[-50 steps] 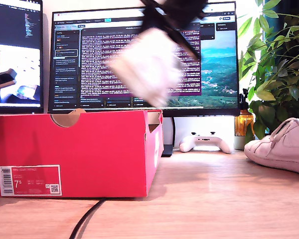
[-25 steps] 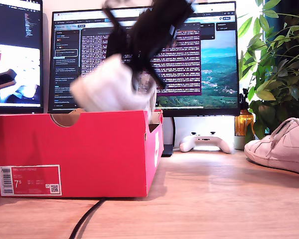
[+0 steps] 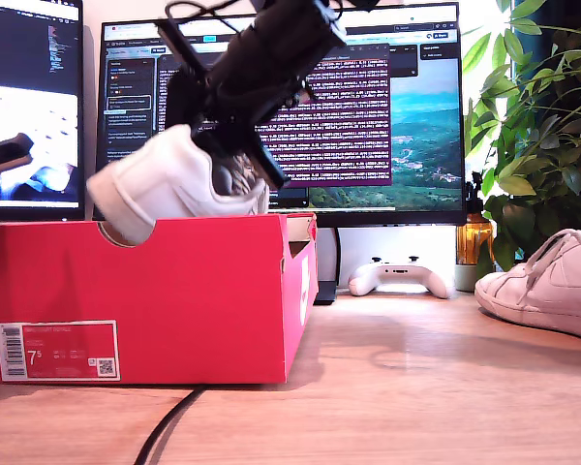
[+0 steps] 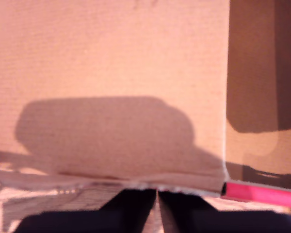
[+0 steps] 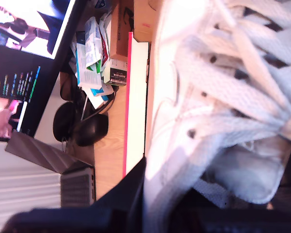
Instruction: Pack the white shoes by picking the first shoe and placing it inside the red shoebox, left side, then picking and rotating the second shoe and placing it in the shoebox
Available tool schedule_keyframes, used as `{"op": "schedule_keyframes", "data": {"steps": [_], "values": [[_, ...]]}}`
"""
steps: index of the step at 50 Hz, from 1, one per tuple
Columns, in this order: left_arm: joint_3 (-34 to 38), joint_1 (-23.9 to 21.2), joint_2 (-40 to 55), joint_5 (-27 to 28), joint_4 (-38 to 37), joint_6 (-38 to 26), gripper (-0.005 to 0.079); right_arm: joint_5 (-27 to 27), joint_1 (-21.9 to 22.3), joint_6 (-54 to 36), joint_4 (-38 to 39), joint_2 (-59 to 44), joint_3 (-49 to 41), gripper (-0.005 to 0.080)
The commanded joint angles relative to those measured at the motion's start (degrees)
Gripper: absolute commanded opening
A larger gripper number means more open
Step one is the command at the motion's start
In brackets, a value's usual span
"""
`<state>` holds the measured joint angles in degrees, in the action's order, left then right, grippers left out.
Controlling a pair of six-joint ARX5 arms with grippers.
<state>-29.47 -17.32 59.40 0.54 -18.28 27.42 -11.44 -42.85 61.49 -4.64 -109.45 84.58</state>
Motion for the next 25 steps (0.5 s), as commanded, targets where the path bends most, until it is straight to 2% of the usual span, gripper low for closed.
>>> {"op": "schedule_keyframes", "data": {"steps": [1,16,25], "values": [[-0.2,-0.1,0.3,0.0,0.4,-0.5,-0.0019,0.0,-0.8,-0.2,1.8,-2.0,3.7,-0.0013],[-0.2,-0.1,0.3,0.0,0.4,-0.5,-0.0019,0.1,-1.7,-3.6,-1.6,-7.7,11.2,-0.0013],[-0.2,-0.1,0.3,0.0,0.3,-0.5,-0.0019,2.8,-1.8,-6.2,-4.7,-9.7,12.4,-0.0013]]}}
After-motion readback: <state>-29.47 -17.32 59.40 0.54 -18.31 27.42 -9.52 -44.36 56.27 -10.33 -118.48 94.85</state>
